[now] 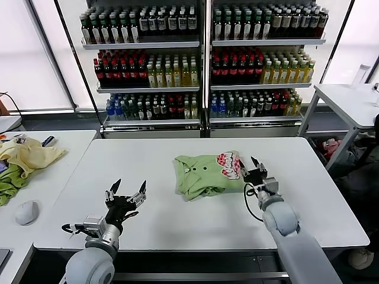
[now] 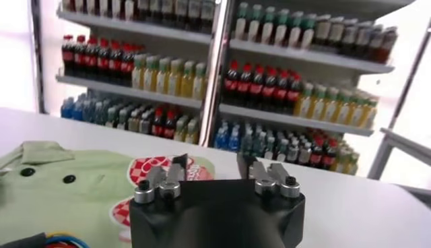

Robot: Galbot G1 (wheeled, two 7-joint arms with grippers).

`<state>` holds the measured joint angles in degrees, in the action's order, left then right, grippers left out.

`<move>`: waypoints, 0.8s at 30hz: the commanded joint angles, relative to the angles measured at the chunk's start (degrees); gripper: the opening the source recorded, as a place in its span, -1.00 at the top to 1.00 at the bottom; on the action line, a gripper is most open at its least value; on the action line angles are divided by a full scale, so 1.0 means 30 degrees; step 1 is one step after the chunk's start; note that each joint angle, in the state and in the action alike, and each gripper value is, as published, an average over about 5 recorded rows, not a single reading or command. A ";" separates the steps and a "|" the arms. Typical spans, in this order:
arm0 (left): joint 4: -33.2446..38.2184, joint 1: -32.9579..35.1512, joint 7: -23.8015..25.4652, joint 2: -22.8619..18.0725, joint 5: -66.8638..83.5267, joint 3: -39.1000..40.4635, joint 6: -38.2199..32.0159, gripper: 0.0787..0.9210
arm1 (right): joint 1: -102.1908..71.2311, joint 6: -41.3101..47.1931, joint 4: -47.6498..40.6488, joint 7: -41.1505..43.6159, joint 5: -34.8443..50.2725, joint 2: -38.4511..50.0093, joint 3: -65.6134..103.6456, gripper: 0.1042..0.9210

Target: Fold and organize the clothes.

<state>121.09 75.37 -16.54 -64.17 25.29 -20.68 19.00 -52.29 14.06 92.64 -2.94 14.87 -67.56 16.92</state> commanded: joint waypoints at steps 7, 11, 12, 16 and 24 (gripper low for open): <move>0.1251 0.1435 0.0648 -0.0528 -0.0920 -0.0027 -0.0296 -0.77 | -1.1269 -0.2167 0.9339 -0.0610 -0.1334 -0.0568 0.5758 -0.61; 0.1511 0.1756 0.0898 -0.0560 -0.1099 -0.0103 -0.0438 -0.77 | -1.1760 -0.2210 0.9904 -0.0614 -0.1491 -0.0777 0.5626 -0.74; 0.1564 0.1825 0.0952 -0.0582 -0.1155 -0.0119 -0.0469 -0.77 | -1.1814 -0.2256 1.0024 -0.0626 -0.1510 -0.0838 0.5598 -0.75; 0.1761 0.2087 0.1150 -0.0659 -0.1387 -0.0146 -0.0578 -0.77 | -1.2022 -0.2642 1.0331 -0.1036 -0.1683 -0.1033 0.5553 -0.76; 0.1766 0.2141 0.1458 -0.0821 -0.1819 -0.0121 -0.0699 -0.77 | -1.2330 -0.2937 1.0788 -0.1791 -0.2121 -0.1154 0.5432 -0.76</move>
<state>125.80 81.06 -12.94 -66.34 21.01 -21.09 17.11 -84.18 6.63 120.20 -6.23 9.92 -70.51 31.57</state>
